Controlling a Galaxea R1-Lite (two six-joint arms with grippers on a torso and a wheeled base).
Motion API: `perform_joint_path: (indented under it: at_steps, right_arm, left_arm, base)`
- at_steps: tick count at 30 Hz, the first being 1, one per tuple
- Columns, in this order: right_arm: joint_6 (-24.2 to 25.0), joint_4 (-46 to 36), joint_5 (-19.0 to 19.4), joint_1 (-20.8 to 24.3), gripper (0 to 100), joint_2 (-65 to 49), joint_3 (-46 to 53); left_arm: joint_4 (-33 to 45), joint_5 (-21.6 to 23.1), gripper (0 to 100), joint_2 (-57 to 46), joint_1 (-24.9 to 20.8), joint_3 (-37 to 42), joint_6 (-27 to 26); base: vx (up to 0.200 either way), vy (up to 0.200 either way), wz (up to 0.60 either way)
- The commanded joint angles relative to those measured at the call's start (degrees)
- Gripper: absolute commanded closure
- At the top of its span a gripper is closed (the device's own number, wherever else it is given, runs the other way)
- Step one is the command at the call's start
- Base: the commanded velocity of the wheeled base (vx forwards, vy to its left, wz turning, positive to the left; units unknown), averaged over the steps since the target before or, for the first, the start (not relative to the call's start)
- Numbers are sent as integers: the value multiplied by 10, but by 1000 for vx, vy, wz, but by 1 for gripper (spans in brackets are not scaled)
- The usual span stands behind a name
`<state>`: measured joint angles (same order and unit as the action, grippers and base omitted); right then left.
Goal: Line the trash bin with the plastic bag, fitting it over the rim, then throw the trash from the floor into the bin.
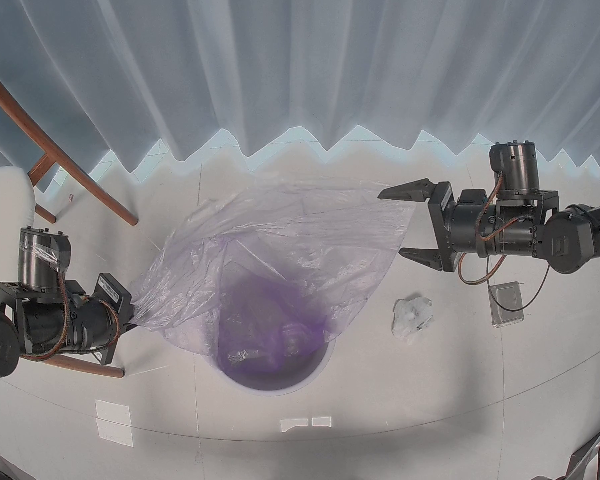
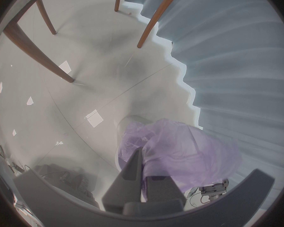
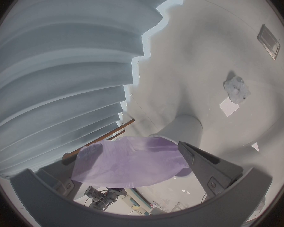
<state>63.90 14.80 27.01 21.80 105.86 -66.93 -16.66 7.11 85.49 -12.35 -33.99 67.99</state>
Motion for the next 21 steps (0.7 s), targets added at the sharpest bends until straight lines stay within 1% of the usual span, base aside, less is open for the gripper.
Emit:
perform_joint_path:
  at_steps: [1,2,3,4,5,6,9,10,11,12,14,15,16,18,21]
  right_arm:
    - [-4,7,23,-26,0,-4,22]
    - [-4,7,23,-26,0,-4,22]
    - [-11,13,77,-46,0,-18,44]
    - [-11,13,77,-46,0,-18,44]
    - [-22,23,110,-60,0,-28,60]
    - [-44,45,153,-81,0,-35,83]
    - [-85,94,214,-99,0,-42,123]
    - [-98,109,226,-104,0,-42,134]
    - [-101,113,229,-105,0,-42,138]
    - [-121,140,236,-105,0,-38,155]
    - [-142,164,239,-105,0,-36,170]
    - [-144,167,239,-105,0,-36,172]
    - [-158,182,248,-105,0,-33,181]
    - [-166,197,277,-109,0,-33,189]
    - [-163,207,306,-123,0,-33,187]
  left_arm:
    - [0,2,100,0,20,1,-10]
    - [0,2,100,0,20,1,-10]
    - [0,2,100,1,21,1,-12]
    - [0,2,100,1,21,1,-12]
    - [0,3,100,2,21,1,-12]
    - [0,3,100,3,21,1,-12]
    - [-1,3,100,4,20,1,-12]
    - [-1,3,100,4,21,1,-12]
    - [-1,3,100,4,20,1,-12]
    - [0,3,100,5,21,1,-12]
    - [-1,3,100,5,21,1,-12]
    - [0,3,100,5,21,1,-12]
    - [-1,3,100,6,23,1,-12]
    - [-1,4,100,6,29,1,-12]
    - [-1,4,100,6,30,0,-12]
  base:
    - [0,0,0]
    - [0,0,0]
    - [0,0,0]
    - [0,0,0]
    - [0,0,0]
    - [0,0,0]
    - [0,0,0]
    - [0,0,0]
    - [0,0,0]
    - [0,0,0]
    - [0,0,0]
    - [0,0,0]
    - [0,0,0]
    - [0,0,0]
    - [0,0,0]
